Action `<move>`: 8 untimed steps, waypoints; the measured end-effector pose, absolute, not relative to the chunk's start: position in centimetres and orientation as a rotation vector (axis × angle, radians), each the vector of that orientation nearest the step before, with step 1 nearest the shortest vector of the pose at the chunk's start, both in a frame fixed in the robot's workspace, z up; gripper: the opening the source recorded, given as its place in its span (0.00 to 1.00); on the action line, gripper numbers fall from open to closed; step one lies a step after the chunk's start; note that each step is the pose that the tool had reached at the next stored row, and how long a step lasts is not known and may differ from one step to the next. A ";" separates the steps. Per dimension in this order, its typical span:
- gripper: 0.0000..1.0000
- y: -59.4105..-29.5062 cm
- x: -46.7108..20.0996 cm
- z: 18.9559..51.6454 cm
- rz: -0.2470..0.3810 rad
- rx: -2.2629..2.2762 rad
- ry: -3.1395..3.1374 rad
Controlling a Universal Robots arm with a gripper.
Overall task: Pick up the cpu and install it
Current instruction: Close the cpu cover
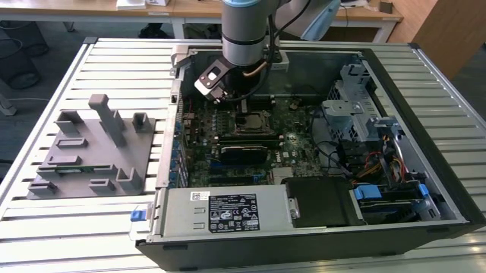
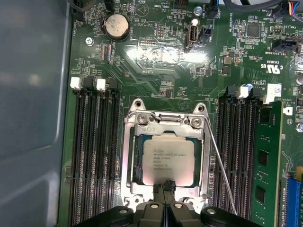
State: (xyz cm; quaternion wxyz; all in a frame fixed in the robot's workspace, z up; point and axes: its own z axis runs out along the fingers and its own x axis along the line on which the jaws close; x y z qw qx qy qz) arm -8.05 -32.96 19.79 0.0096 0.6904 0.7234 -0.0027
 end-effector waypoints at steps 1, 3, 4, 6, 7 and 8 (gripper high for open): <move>0.11 -33.0 -8.0 19.8 -0.008 2.156 2.259; 0.11 -33.0 -8.0 19.9 -0.007 2.156 2.259; 0.11 -33.0 -8.0 20.0 -0.009 2.156 2.259; 0.11 -33.0 -8.0 20.1 -0.009 2.156 2.259; 0.11 -33.0 -8.1 20.2 -0.009 2.156 2.259; 0.11 -33.0 -8.1 20.2 -0.009 2.156 2.259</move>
